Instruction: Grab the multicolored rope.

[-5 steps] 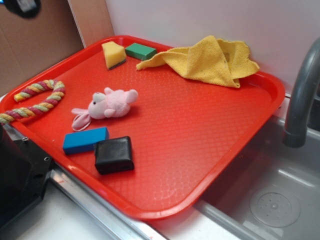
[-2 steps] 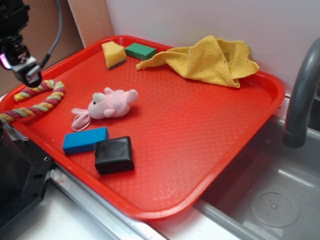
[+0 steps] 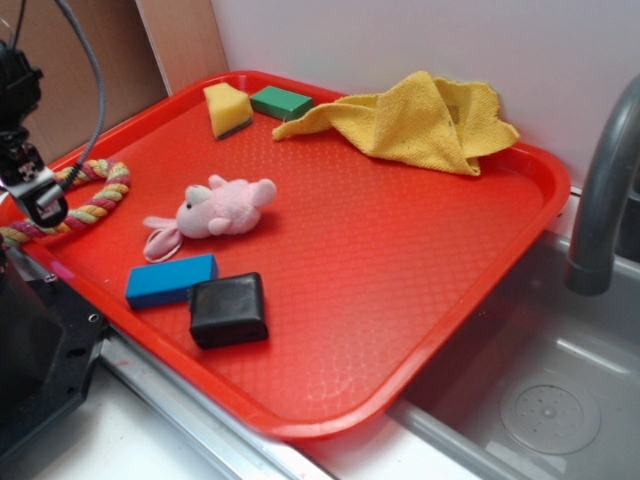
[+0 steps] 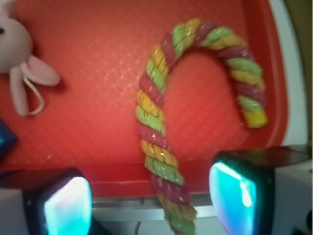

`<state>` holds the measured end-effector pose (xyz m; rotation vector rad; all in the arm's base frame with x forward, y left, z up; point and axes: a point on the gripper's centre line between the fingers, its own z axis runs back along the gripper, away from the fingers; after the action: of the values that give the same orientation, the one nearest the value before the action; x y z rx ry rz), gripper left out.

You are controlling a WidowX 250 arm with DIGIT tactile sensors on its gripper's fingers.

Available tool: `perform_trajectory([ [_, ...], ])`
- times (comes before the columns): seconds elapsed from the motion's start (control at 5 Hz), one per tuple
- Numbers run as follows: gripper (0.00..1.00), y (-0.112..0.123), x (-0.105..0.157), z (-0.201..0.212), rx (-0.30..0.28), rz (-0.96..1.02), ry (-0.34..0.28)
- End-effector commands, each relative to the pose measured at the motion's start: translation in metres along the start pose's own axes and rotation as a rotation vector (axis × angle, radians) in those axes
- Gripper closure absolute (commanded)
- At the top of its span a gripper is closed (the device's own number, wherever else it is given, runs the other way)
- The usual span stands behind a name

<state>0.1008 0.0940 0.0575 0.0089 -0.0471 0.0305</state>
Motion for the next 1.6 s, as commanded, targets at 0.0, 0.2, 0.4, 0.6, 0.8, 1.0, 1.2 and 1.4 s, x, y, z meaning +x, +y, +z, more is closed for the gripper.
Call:
perform_trajectory([
  [0.0, 0.0, 0.015, 0.02, -0.022, 0.015, -0.029, 0.004],
  [0.2, 0.0, 0.009, 0.019, -0.039, 0.011, -0.047, 0.037],
  [0.4, 1.0, 0.0, 0.009, -0.047, 0.013, -0.068, 0.064],
  [0.6, 1.0, -0.001, 0.008, -0.048, 0.021, -0.071, 0.082],
  [0.8, 1.0, 0.0, 0.012, -0.03, 0.025, -0.057, 0.078],
  [1.0, 1.0, -0.003, 0.033, 0.019, 0.024, -0.042, -0.007],
  [1.2, 1.0, -0.019, 0.065, 0.07, 0.028, -0.032, -0.09],
  [1.4, 1.0, -0.042, 0.092, 0.109, 0.054, -0.043, -0.105],
])
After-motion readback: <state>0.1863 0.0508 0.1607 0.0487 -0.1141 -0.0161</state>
